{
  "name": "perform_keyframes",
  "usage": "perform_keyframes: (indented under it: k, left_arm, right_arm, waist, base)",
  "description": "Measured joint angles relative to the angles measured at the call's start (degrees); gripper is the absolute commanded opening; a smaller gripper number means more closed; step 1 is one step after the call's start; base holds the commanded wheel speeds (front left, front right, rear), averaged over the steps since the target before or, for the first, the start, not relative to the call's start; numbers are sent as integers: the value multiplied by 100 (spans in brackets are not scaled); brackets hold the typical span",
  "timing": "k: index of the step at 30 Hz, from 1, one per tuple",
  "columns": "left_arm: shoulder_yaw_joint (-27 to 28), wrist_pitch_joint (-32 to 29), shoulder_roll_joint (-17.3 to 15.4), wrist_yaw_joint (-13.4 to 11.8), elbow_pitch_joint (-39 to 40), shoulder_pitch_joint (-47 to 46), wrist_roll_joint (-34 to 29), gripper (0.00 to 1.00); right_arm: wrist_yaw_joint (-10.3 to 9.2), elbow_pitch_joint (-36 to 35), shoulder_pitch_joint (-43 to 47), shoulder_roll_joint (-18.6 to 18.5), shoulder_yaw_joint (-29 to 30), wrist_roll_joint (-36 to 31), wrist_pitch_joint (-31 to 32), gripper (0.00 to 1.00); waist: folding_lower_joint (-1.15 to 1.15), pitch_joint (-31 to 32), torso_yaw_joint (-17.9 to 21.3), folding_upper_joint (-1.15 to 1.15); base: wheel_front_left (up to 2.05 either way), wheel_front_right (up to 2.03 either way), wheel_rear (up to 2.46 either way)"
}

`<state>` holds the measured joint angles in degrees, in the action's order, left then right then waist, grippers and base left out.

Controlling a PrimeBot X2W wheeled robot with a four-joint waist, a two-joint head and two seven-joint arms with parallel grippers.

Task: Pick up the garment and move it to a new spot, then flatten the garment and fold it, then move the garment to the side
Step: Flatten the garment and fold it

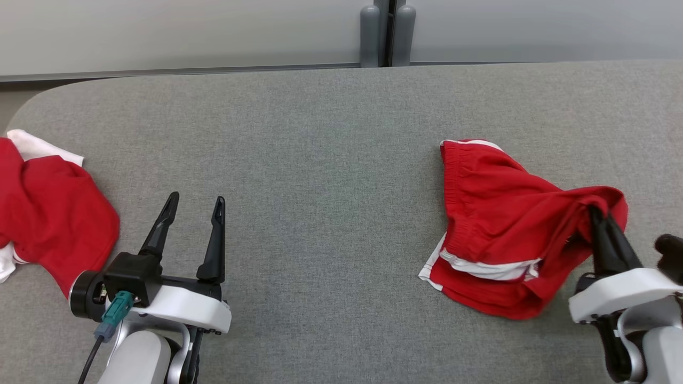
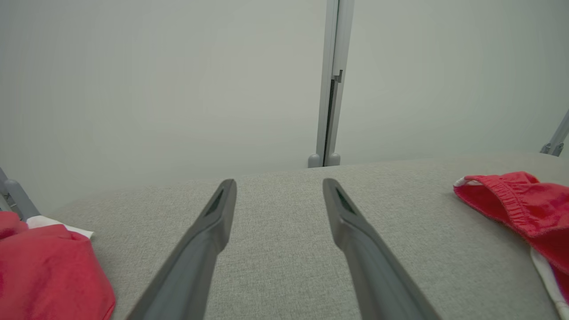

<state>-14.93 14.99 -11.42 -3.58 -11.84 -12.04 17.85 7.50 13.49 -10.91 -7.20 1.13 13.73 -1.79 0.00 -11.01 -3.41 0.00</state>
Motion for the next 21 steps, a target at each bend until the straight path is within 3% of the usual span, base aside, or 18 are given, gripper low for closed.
perform_keyframes:
  k: [3,4,6,8,9,15,21]
  left_arm:
    - [25,0,13,1,3,-19,-22,100]
    - [31,0,22,1,3,-23,-24,100]
    - [40,0,30,1,-1,-30,-55,100]
    - [63,0,46,2,-1,-47,-70,100]
    - [67,0,54,3,-4,-59,-74,100]
    - [145,0,97,5,3,-100,-115,100]
    - [229,0,131,-1,67,-17,-164,100]
  right_arm:
    - [-1,120,-15,38,402,118,3,2]
    - [-1,181,-26,54,515,181,5,19]
    - [-1,312,-28,75,728,263,10,44]
    - [-1,485,-30,63,955,308,2,89]
    - [-1,570,-30,49,1048,324,-20,100]
    - [-1,634,-88,-2,1462,403,-392,100]
    - [-1,32,-89,-104,1294,315,-549,100]
  waist:
    - [0,-41,20,0]
    - [0,-57,27,0]
    - [0,-90,43,0]
    - [0,-119,59,0]
    - [0,-131,67,0]
    - [0,-132,126,0]
    - [0,-27,181,0]
  base:
    - [0,0,0]
    - [0,0,0]
    - [0,0,0]
    - [0,0,0]
    - [0,0,0]
    - [0,0,0]
    - [0,0,0]
